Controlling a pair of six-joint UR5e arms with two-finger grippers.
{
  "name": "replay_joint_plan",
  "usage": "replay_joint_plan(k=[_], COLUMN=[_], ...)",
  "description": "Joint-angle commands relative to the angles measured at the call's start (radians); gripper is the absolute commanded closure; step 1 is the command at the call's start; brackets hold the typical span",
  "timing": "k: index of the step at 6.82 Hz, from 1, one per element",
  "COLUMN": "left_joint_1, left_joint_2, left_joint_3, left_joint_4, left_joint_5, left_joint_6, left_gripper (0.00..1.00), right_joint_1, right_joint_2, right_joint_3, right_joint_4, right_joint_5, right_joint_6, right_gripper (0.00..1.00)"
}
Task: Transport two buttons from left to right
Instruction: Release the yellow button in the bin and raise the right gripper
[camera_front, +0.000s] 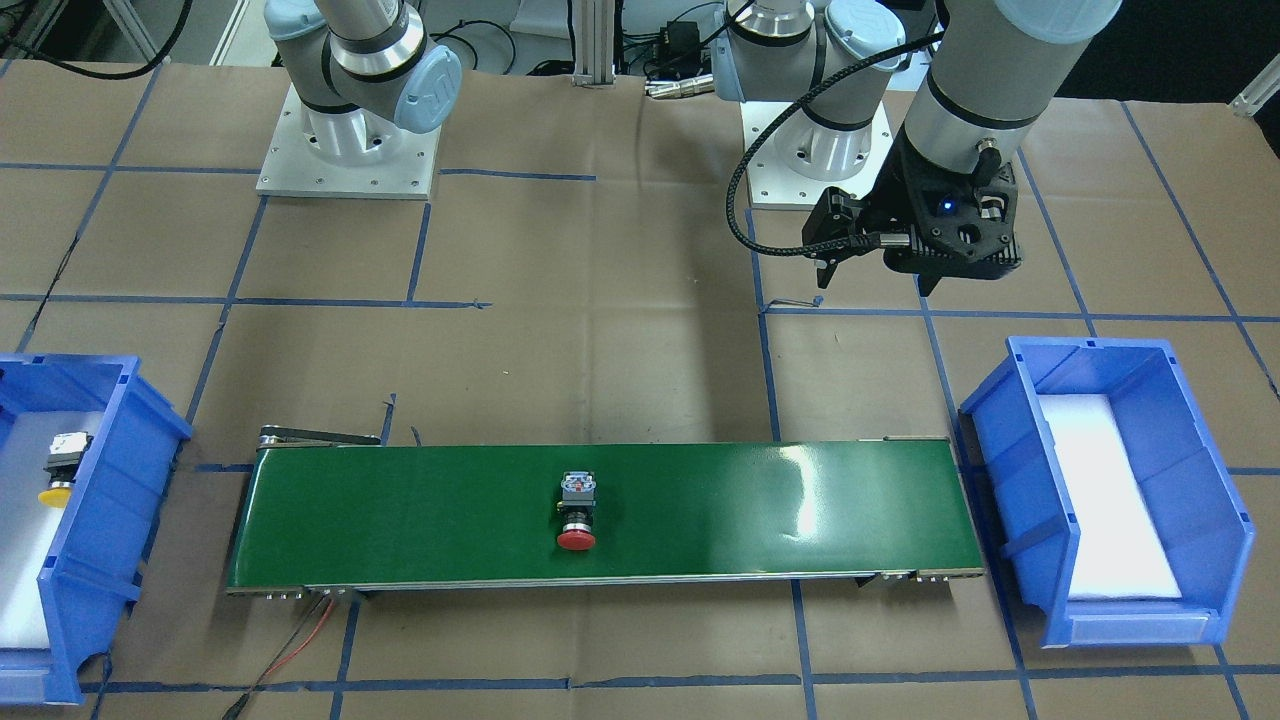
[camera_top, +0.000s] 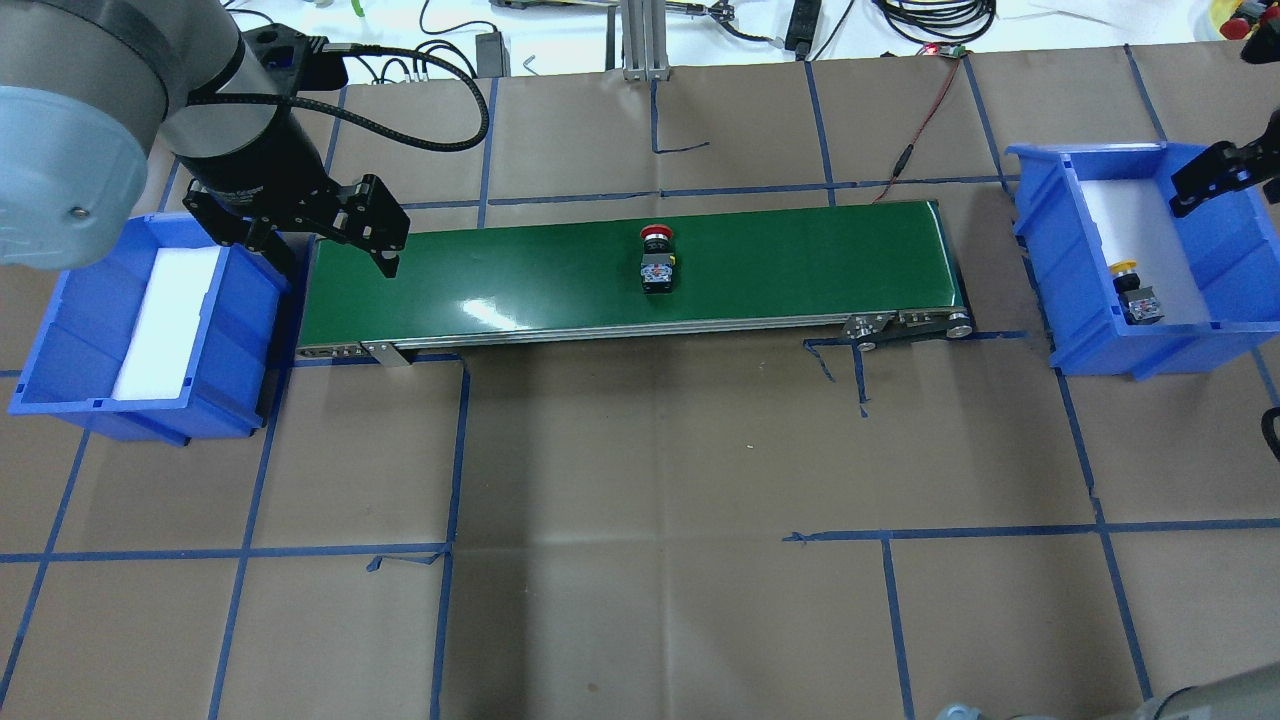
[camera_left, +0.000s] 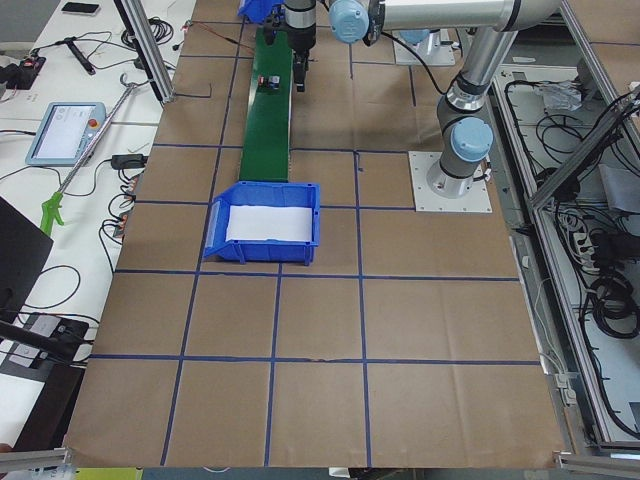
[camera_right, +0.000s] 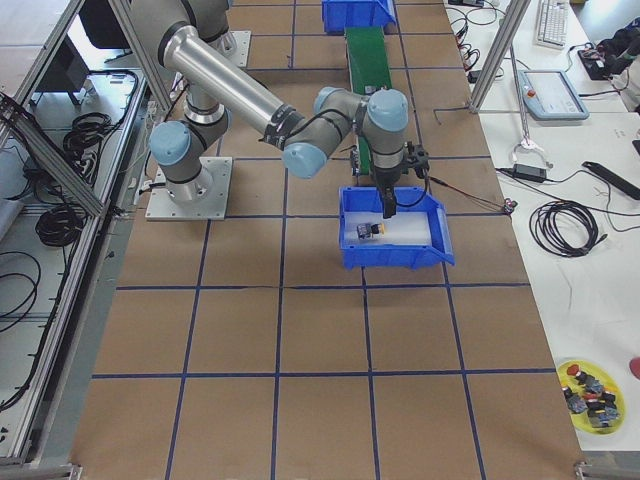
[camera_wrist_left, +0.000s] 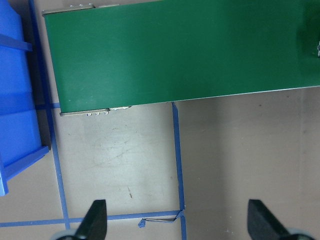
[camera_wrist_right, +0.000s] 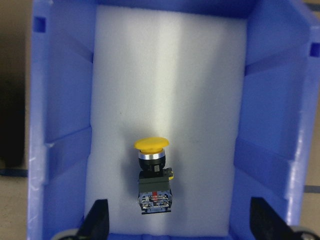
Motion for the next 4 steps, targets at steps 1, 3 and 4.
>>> replay_joint_plan(k=[1, 3, 4], left_joint_1=[0.0, 0.0, 0.0], left_joint_2=[-0.003, -0.001, 0.0], left_joint_3=[0.0, 0.0, -0.001], left_joint_4=[0.001, 0.001, 0.0], left_joint_5=[0.0, 0.0, 0.0], left_joint_6=[0.0, 0.0, 0.0], left_gripper=[0.0, 0.0, 0.0], right_joint_1=[0.104, 0.259, 0.344], right_joint_2=[-0.066, -0.077, -0.081], right_joint_3=[-0.135, -0.157, -0.154], right_joint_4=[0.152, 0.263, 0.269], right_joint_5=[-0.003, -0.009, -0.014], right_joint_6=[0.169, 0.337, 0.416], right_gripper=[0.0, 0.0, 0.0])
